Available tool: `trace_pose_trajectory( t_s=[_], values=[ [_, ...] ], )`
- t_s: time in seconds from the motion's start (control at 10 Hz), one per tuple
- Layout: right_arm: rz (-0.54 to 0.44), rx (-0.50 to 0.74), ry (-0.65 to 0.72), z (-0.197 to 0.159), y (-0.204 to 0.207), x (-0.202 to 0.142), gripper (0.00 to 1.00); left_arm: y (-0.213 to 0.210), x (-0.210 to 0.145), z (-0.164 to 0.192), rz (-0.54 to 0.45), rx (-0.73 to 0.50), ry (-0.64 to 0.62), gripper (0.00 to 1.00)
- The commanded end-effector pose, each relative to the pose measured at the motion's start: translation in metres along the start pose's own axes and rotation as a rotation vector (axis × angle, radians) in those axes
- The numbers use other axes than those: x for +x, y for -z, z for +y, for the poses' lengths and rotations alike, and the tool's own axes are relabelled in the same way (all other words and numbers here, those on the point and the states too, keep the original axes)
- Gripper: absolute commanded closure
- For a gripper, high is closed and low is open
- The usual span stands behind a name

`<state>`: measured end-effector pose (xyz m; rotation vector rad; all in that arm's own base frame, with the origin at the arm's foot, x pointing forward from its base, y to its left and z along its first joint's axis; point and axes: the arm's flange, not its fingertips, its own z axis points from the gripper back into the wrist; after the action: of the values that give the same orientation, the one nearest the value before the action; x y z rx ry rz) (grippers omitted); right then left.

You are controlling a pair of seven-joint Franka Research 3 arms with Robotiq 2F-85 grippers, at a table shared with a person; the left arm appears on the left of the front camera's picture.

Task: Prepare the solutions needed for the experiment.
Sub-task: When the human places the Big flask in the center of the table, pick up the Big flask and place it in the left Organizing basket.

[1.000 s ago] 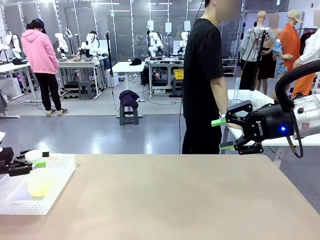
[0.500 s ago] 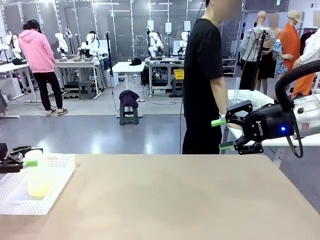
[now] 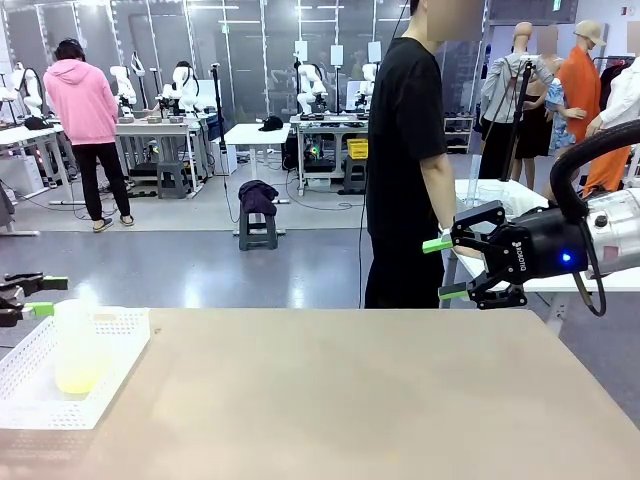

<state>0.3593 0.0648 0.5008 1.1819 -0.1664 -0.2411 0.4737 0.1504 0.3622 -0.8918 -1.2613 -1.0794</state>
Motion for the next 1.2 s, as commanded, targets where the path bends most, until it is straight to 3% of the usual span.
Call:
trace_pose_trajectory(
  t_s=[0.0,0.3,1.1],
  values=[
    [-0.007,0.01,-0.002,-0.001,0.002,-0.001,0.25,0.005,0.031,-0.019,0.022,-0.023,0.028,0.0],
    [-0.007,0.01,-0.002,-0.001,0.002,-0.001,0.25,0.015,0.058,-0.032,0.049,-0.037,0.069,0.0],
    [-0.007,0.01,-0.002,-0.001,0.002,-0.001,0.25,0.014,0.062,-0.029,0.012,-0.043,0.094,0.0]
  ],
)
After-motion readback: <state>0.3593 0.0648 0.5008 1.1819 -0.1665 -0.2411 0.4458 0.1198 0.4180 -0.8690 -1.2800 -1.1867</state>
